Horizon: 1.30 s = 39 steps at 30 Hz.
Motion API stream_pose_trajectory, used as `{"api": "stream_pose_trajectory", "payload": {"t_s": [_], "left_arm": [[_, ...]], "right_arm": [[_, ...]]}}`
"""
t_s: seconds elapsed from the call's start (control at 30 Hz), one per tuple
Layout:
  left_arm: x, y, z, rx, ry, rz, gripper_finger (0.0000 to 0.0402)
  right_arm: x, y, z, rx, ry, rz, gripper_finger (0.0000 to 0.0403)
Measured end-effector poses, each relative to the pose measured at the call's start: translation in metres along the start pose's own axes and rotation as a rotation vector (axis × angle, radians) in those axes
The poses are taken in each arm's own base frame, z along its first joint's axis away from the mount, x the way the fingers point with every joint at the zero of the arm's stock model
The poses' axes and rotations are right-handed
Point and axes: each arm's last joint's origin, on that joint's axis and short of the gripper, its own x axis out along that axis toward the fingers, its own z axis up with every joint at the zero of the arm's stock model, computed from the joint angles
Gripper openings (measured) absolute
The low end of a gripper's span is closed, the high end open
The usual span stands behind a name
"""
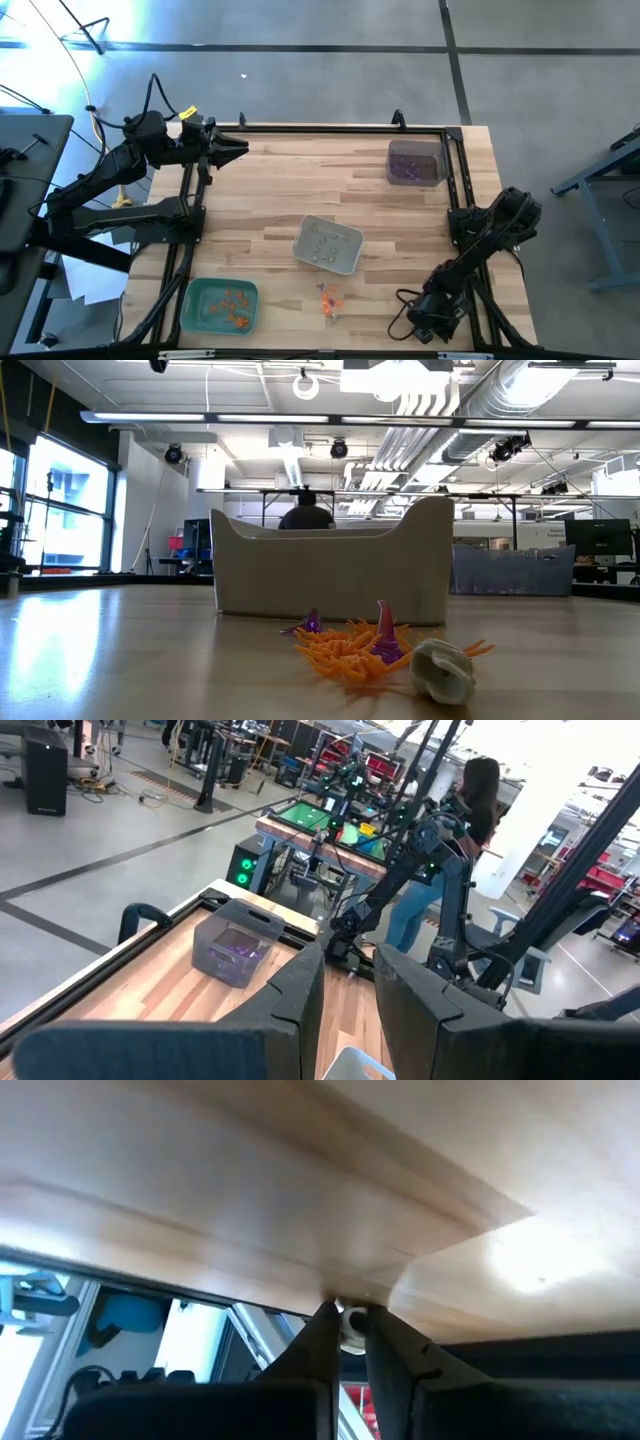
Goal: Sort Halloween decoration
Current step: Put the white skull toy into the white bin
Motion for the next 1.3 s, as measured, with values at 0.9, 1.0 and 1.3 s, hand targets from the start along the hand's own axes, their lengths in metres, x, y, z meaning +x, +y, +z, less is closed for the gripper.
{"api": "stream_pose_trajectory", "payload": {"t_s": [0.9,1.0,1.3], "left_arm": [[0.0,0.0,0.001,0.001,-0.008,-0.002,0.0076],[0.0,0.0,0.001,0.001,-0.008,-0.001,0.0076],[0.0,0.0,0.002,-0.005,-0.02,-0.001,0.0076]], "right_arm": [[-0.076,0.033,-0.019,-0.374,-0.962,0.685,0.0025],[-0.095,0.034,-0.015,-0.381,-1.157,0.706,0.0025],[-0.177,0.027,-0.006,-0.478,-1.494,0.628,0.0025]]}}
